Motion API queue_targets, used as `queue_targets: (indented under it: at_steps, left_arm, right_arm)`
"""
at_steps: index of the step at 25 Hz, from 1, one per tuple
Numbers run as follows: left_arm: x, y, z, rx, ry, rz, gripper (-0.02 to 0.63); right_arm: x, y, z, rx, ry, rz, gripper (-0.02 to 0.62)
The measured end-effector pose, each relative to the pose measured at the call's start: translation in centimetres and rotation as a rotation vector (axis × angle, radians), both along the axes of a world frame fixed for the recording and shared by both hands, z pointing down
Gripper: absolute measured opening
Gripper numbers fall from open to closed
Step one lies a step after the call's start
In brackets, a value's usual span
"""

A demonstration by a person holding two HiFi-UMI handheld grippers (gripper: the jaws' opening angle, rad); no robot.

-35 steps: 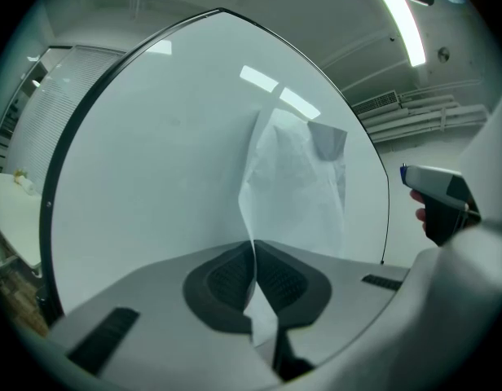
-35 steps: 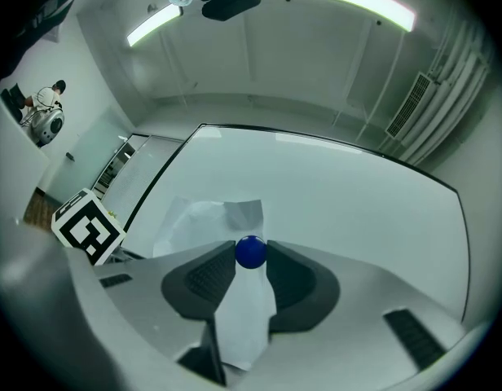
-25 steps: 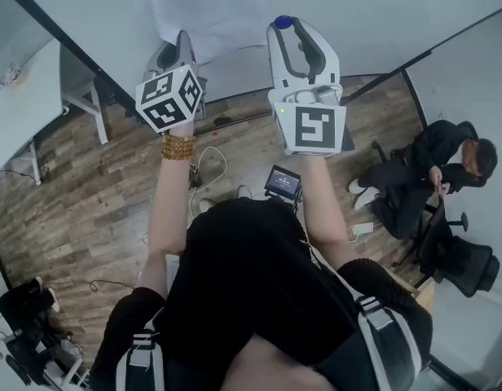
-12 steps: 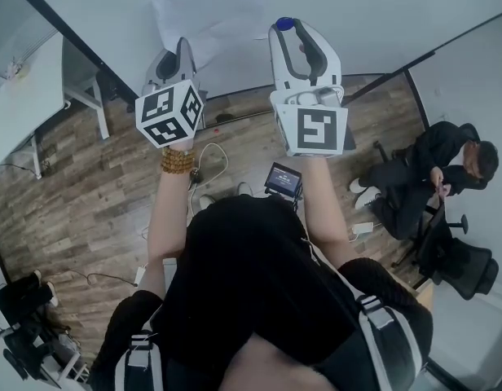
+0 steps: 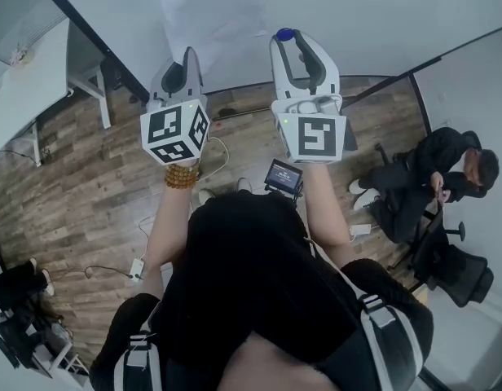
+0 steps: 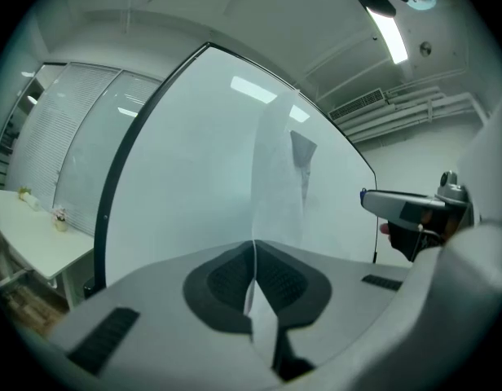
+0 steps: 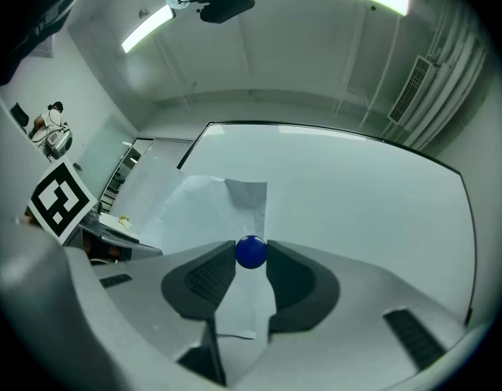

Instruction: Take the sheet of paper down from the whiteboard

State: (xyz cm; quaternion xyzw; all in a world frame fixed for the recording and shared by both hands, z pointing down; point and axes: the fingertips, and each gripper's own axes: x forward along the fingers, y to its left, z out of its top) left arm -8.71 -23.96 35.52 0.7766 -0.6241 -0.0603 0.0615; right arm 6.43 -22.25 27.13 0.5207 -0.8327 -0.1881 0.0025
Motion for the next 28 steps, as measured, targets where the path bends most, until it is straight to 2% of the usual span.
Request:
queue_targets:
  at_steps: [6,13,20,28]
  left_arm:
    - [-0.7,2.0,0.8,-0.010,0.006,-0.023,0.008]
    - [-0.2,4.5,1.8,-0.004,-0.028,-0.050,0.009]
    - [-0.3,6.6,2.9,0.002,-0.050,-0.074,0.008]
    - [-1.3,8.9,4.0,0.018,-0.071,-0.127,0.008]
  right_arm:
    - [-0.7,1.0,2.2,-0.054,-0.008,-0.007,0.117]
    - [-1.5,3.0,4.4,-0.093,-0.040,-0.049,0.117]
    - [-2.7,4.9,5.6,-0.082,-0.086,-0.051,0.117]
    - [-3.9,6.0,8.1,-0.137,-0.087,-0.055,0.117]
